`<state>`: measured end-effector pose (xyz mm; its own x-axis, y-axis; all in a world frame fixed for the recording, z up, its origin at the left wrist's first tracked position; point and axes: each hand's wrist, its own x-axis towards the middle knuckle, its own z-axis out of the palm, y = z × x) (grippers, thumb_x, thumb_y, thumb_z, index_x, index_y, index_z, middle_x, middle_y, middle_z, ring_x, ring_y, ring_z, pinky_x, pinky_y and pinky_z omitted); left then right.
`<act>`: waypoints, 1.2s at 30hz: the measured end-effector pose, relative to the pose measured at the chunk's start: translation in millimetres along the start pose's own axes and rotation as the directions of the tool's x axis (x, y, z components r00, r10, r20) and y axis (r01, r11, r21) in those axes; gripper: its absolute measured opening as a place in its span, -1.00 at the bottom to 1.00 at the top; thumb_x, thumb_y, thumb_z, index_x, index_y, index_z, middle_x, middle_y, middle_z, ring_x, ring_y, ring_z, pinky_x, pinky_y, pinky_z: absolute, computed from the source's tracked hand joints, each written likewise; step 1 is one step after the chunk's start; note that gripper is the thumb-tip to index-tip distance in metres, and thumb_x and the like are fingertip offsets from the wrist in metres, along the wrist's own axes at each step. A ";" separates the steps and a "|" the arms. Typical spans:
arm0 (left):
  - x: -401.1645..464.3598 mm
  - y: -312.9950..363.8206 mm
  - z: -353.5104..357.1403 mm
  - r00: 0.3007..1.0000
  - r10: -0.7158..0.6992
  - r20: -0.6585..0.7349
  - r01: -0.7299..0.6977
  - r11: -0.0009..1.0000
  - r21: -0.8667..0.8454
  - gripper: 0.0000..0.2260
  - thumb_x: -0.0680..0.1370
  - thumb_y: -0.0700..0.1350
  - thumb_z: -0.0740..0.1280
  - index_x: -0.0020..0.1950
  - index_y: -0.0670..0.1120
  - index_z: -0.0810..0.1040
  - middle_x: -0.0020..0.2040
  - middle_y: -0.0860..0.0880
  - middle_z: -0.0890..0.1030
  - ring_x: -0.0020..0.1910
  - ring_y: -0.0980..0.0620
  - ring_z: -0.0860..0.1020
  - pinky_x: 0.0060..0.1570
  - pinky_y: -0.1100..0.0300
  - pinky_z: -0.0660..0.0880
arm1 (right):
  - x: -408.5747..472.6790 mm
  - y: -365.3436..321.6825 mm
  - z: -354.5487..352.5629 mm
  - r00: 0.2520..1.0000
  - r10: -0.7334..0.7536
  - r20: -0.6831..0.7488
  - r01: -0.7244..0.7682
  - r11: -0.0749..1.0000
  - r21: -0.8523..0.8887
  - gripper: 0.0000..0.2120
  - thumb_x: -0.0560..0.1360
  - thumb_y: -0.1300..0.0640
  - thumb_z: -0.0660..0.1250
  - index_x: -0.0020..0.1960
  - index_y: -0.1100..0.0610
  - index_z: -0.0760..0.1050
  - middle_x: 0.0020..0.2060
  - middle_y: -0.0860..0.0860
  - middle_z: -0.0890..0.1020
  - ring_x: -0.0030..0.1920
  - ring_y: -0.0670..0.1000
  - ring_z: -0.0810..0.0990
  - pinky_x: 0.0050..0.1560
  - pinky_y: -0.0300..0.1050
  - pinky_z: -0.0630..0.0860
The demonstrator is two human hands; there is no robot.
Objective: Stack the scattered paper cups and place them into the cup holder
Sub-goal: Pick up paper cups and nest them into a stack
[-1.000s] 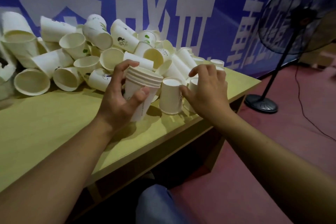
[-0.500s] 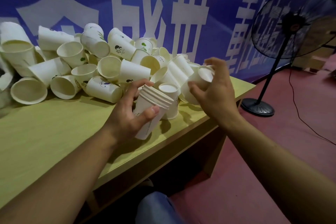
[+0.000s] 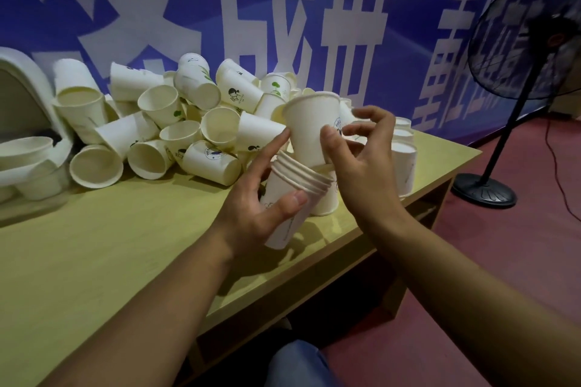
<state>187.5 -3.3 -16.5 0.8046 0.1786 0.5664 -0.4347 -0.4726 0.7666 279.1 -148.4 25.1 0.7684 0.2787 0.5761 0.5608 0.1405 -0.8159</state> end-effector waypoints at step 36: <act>-0.4 2.1 -3.9 0.998 -0.058 -0.031 0.059 0.998 0.020 -0.47 0.37 0.21 0.35 0.31 0.19 0.37 0.09 0.04 0.55 0.00 0.12 0.58 -0.10 0.33 0.51 | -0.1 11.0 -28.8 0.984 -0.042 -0.171 0.039 0.999 -0.022 -0.59 0.53 0.13 0.41 0.19 0.03 0.20 0.13 -0.02 0.39 0.12 -0.01 0.54 -0.16 -0.29 0.60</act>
<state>184.7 -1.1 -13.9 0.8155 0.2328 0.5298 -0.3781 -0.4787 0.7924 294.1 -174.2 17.4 0.7857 0.1057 0.6095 0.5967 0.1304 -0.7918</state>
